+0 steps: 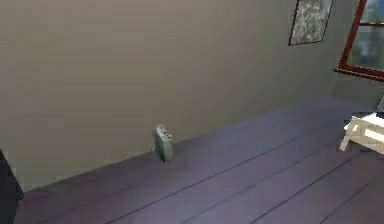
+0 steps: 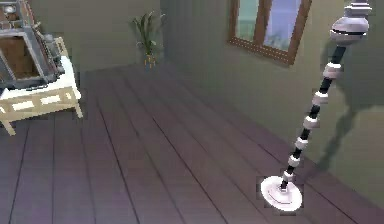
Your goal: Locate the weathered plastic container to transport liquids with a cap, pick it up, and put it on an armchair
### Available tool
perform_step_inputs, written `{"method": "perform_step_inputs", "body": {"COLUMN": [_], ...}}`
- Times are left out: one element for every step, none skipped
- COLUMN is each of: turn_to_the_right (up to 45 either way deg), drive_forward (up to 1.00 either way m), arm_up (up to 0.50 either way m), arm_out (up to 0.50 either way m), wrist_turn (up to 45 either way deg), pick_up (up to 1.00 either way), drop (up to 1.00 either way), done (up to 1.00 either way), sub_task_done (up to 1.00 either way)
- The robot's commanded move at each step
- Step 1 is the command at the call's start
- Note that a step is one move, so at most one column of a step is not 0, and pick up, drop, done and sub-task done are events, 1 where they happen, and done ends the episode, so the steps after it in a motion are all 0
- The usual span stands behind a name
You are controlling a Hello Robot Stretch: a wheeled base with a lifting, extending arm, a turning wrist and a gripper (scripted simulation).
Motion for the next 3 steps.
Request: {"method": "perform_step_inputs", "body": {"turn_to_the_right": [-21.0,0.0,-9.0], "drive_forward": [0.00,1.00,0.00], "arm_up": [0.00,0.00,0.00], "arm_out": [0.00,0.00,0.00], "wrist_turn": [0.0,0.0,0.0], "pick_up": [0.00,0.00,0.00], "drop": [0.00,0.00,0.00], "done": [0.00,0.00,0.00], "sub_task_done": [0.00,0.00,0.00]}}
